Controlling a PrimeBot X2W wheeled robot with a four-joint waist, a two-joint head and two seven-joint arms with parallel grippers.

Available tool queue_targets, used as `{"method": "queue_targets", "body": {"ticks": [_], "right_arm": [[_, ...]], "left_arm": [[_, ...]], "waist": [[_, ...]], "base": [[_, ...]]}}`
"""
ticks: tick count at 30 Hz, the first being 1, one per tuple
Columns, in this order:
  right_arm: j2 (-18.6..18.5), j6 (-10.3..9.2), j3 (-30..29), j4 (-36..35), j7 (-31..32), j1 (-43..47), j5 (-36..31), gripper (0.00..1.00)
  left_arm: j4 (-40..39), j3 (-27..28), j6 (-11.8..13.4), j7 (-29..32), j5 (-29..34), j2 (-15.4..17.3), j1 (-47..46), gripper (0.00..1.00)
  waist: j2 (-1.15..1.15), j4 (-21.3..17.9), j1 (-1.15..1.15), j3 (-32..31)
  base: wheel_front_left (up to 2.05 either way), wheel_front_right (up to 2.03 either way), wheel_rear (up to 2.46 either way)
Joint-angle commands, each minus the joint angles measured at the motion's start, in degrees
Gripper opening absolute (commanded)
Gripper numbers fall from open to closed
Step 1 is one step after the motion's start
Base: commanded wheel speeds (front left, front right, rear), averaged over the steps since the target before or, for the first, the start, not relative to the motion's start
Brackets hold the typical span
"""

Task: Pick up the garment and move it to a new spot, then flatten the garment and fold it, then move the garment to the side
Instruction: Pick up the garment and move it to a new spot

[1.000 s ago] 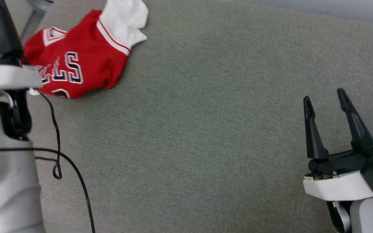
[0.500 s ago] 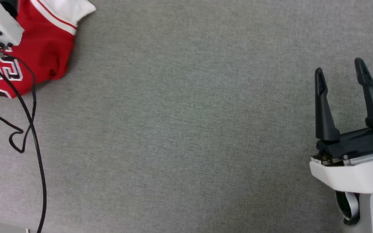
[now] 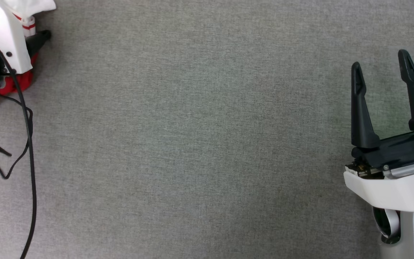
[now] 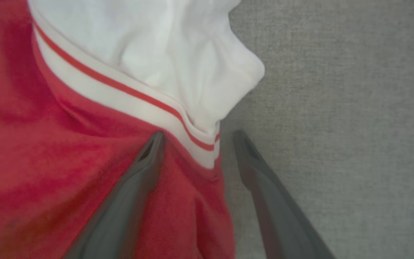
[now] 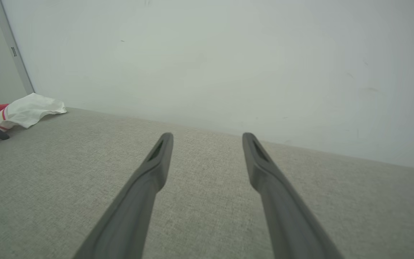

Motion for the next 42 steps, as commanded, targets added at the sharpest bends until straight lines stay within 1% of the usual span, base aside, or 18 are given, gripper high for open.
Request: {"method": "queue_targets", "body": {"ticks": [1, 3, 4, 5, 6, 9, 13, 19, 22, 25, 31, 36, 42], "right_arm": [[0.06, -0.04, 0.01, -0.21, -0.14, -0.64, 0.31, 1.00], [0.06, -0.04, 0.02, -0.11, -0.14, -0.83, 0.46, 1.00], [0.06, -0.04, -0.01, -0.05, -0.14, -0.79, 0.50, 1.00], [0.06, -0.04, -0.03, -0.01, -0.14, -0.74, 0.62, 1.00], [0.06, -0.04, -0.05, 0.08, -0.14, -0.66, 0.69, 1.00], [0.06, -0.04, -0.19, 0.46, -0.14, -0.18, 0.95, 1.00], [0.06, -0.04, -0.09, 0.95, -0.14, 0.57, 1.27, 1.00], [0.06, -0.04, -0.17, 2.36, -0.14, 2.42, 2.53, 1.00], [0.06, -0.04, -0.10, 2.87, -0.14, 2.94, 3.44, 1.00], [0.06, -0.04, -0.47, 3.22, -0.14, 3.78, 4.33, 1.00], [0.07, -0.04, -1.71, 3.81, -0.14, 5.11, 5.99, 1.00], [0.08, -0.04, -2.99, 3.81, -0.14, 5.22, 7.04, 1.00], [0.08, -0.04, -4.47, 3.69, -0.14, 4.88, 8.45, 1.00]], "left_arm": [[1.83, -1.85, 0.15, 0.96, -0.13, -0.64, 1.57, 1.00], [3.43, -3.61, 0.17, 1.43, -0.47, -0.78, 2.42, 1.00], [3.88, -4.23, 0.17, 1.42, -0.85, -0.81, 2.54, 0.97], [4.24, -4.78, 0.17, 1.11, -1.28, -0.90, 2.64, 0.30], [4.43, -5.31, 0.17, 0.62, -1.64, -0.90, 2.73, 0.00], [3.85, -7.25, 0.16, -1.69, -2.27, 0.18, 2.17, 0.00], [0.89, -9.76, 0.14, -6.51, -2.99, 1.74, 0.20, 0.00], [-5.49, -16.81, 0.07, -13.29, -3.36, 3.32, -1.22, 0.00], [-8.96, -20.62, 0.07, -15.50, -2.40, 4.21, -1.96, 0.00], [-12.47, -23.47, 0.07, -17.24, -2.23, 4.42, -2.49, 0.00], [-19.92, -29.58, 0.07, -18.57, -1.18, 3.19, -3.31, 0.00], [-25.34, -35.30, 0.07, -18.87, -1.36, 0.51, -4.38, 0.00], [-28.04, -42.44, 0.07, -20.83, -1.97, -5.15, -5.96, 0.00]], "waist": [[0.00, -0.56, 0.01, 0.46], [0.00, -0.89, 0.01, 0.59], [0.00, -0.98, 0.01, 0.56], [0.00, -1.04, 0.01, 0.48], [0.00, -1.05, 0.01, 0.32], [0.00, -0.79, 0.01, -0.71], [0.00, 0.07, 0.01, -3.16], [0.00, 1.52, 0.01, -8.79], [0.00, 1.42, 0.01, -11.38], [0.00, 0.98, 0.01, -13.54], [0.00, -1.08, 0.01, -17.26], [0.00, -4.14, 0.01, -18.72], [0.00, -8.87, 0.01, -19.05]], "base": [[0.00, 0.00, 0.00], [0.00, 0.00, 0.00], [0.00, 0.00, 0.00], [0.00, 0.00, 0.00], [0.00, 0.00, 0.00], [0.00, 0.00, 0.00], [0.00, 0.00, 0.00], [0.00, 0.00, 0.00], [0.00, 0.00, 0.00], [0.00, 0.00, 0.00], [0.00, 0.00, 0.00], [0.00, 0.00, 0.00], [0.00, 0.00, 0.00]]}}
